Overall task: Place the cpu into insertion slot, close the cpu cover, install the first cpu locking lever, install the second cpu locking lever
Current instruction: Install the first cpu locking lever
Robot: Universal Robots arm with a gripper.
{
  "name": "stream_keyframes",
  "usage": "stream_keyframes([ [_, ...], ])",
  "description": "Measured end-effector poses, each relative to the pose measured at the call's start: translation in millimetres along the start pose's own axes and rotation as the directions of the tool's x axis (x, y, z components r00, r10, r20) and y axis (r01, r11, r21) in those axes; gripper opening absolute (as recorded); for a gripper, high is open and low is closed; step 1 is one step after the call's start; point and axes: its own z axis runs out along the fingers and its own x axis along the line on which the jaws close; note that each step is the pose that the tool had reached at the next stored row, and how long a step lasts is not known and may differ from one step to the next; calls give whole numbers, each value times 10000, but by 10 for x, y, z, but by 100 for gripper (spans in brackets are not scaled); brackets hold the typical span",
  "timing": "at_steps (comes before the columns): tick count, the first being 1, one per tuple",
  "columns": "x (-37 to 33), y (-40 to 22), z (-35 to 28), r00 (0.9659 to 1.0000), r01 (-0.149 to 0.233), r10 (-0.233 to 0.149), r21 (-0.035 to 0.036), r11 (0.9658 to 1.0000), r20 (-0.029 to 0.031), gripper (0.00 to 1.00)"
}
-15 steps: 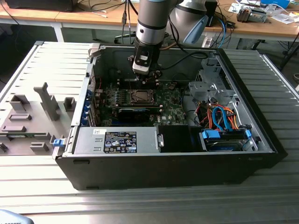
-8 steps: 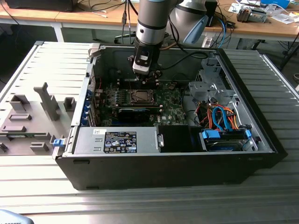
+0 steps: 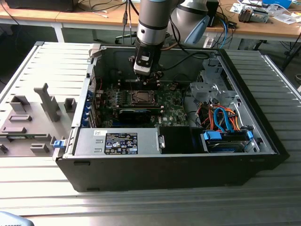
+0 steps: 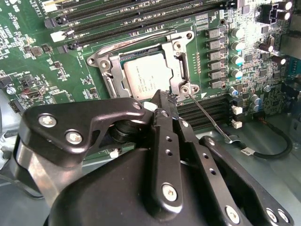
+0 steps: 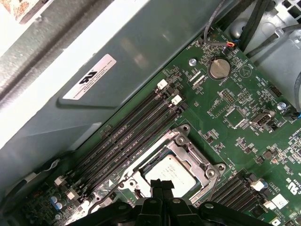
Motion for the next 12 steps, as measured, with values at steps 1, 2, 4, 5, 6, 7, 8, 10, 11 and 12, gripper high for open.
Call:
stream_keyframes([
  [1,0,0,0,10000,10,-10,1,10000,1,11],
  [2,0,0,0,10000,15,-15,1,10000,0,11],
  [4,0,0,0,10000,26,-26,2,10000,1,11],
  [5,0,0,0,10000,29,-29,2,10000,1,11],
  [6,0,0,0,10000,33,-33,2,10000,1,11],
  [7,0,0,0,10000,38,-38,3,10000,2,11],
  [8,0,0,0,10000,42,-42,3,10000,1,11],
  [10,0,0,0,10000,52,-52,4,10000,2,11],
  [11,0,0,0,10000,56,-56,4,10000,2,11],
  [12,0,0,0,10000,63,-63,5,10000,2,11],
])
